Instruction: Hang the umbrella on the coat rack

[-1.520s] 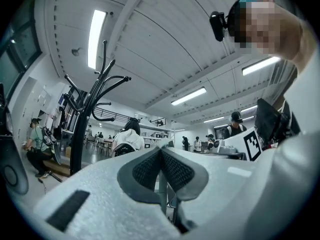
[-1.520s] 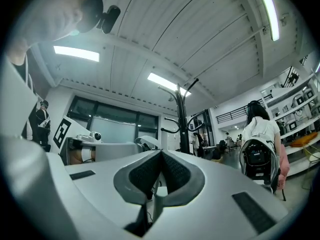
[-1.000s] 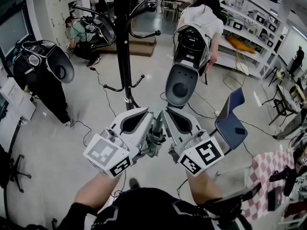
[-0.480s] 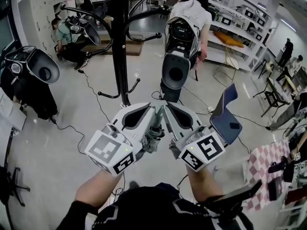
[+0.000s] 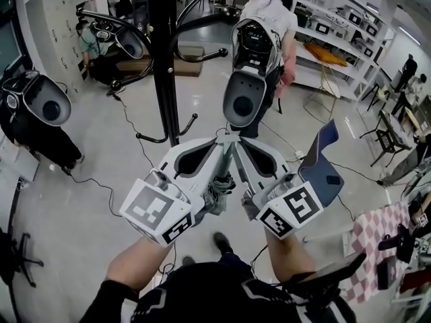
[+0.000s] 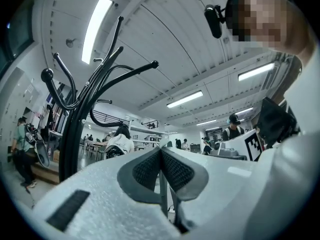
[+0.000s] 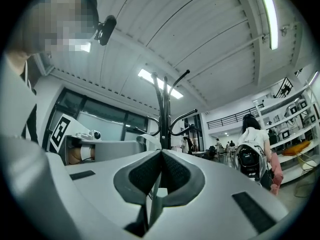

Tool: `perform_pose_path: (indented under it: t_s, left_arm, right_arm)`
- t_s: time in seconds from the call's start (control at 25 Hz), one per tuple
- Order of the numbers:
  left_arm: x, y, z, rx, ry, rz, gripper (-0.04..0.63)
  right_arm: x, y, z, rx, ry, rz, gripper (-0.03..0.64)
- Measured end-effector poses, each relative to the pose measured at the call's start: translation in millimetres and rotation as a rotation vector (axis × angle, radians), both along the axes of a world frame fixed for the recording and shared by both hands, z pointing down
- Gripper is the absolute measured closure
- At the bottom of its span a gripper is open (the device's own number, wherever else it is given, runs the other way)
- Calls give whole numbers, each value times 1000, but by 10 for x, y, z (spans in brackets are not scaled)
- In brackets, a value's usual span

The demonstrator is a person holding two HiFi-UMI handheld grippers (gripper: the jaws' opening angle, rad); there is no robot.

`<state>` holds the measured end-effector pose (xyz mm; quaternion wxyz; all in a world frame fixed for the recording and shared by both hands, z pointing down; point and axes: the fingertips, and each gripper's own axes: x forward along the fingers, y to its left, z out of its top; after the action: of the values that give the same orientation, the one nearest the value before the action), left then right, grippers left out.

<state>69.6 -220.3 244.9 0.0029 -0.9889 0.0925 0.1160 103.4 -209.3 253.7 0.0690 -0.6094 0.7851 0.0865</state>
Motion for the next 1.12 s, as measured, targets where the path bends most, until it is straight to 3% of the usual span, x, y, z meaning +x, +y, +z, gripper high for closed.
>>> perform_pose_path:
  t_s: [0.56, 1.12]
  left_arm:
    - [485, -373, -278, 59, 6, -152, 586]
    - [617, -766, -459, 116, -4, -289, 586]
  right_arm:
    - [516, -443, -278, 54, 17, -134, 609]
    - [717, -895, -481, 112, 13, -231, 609]
